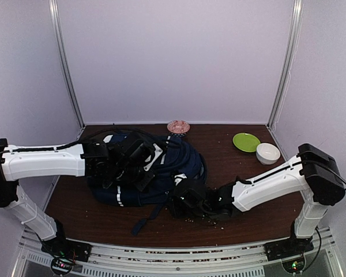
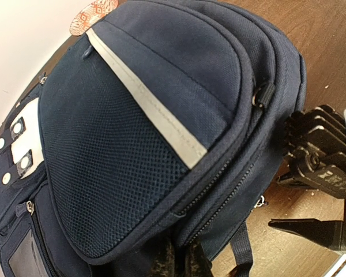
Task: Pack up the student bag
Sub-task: Zip the student bag at the center of the board.
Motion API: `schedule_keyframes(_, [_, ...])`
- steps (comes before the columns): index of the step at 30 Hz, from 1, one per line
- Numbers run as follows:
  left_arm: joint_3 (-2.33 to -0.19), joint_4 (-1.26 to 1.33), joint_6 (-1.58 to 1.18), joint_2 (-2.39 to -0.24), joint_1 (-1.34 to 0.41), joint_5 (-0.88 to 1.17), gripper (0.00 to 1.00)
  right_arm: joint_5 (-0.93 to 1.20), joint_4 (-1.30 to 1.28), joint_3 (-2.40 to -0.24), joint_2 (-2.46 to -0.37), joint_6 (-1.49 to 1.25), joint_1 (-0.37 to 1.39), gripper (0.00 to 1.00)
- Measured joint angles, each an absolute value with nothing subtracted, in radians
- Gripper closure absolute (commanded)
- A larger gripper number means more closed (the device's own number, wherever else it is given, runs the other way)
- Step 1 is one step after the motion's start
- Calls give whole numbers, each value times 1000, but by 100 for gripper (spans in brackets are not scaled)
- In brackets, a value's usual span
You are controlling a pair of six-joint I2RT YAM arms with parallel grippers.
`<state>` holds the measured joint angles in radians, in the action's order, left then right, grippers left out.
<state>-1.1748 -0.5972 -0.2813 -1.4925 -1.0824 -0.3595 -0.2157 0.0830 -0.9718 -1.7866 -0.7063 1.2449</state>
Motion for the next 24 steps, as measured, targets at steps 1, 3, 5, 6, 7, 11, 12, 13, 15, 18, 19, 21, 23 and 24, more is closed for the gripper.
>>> schedule_keyframes(1, [-1175,-597,-282,-1493,-1082,-360,100,-225,86,-972,-1788,-707,1245,60])
schedule_keyframes(3, [-1175,-596,-283,-1493,-1082,-360,100,-237,94,-972,-1789,-707,1243,61])
schedule_keyframes(5, [-1175,-596,-283,-1493,-1082,-360,100,-245,105,-973,-1792,-709,1242,62])
schedule_keyframes(6, [-1175,-596,-283,-1493,-1082,-360,100,-247,110,-974,-1794,-710,1240,62])
schedule_keyframes(7, [-1175,-596,-283,-1493,-1082,-360,100,-248,116,-974,-1797,-710,1239,63])
schedule_keyframes(11, [-1175,-595,-283,-1493,-1082,-359,100,-249,137,-974,-1812,-710,1239,66])
schedule_keyframes(12, [-1175,-595,-283,-1493,-1082,-359,100,-249,141,-974,-1816,-710,1239,67])
schedule_keyframes(13, [-1175,-594,-284,-1494,-1082,-359,100,-249,143,-974,-1820,-711,1238,68])
schedule_keyframes(15, [-1175,-593,-284,-1496,-1082,-359,100,-251,147,-974,-1826,-714,1238,71])
schedule_keyframes(18, [-1175,-592,-285,-1500,-1082,-358,100,-253,152,-974,-1829,-722,1237,73])
schedule_keyframes(19, [-1175,-592,-286,-1500,-1082,-358,100,-253,154,-974,-1830,-724,1237,73])
schedule_keyframes(21, [-1175,-591,-287,-1500,-1082,-358,100,-257,162,-974,-1831,-730,1236,75])
schedule_keyframes(23, [-1175,-592,-288,-1500,-1082,-357,100,-259,165,-976,-1832,-730,1236,76])
schedule_keyframes(24, [-1175,-592,-288,-1500,-1082,-357,100,-259,167,-978,-1833,-730,1235,76])
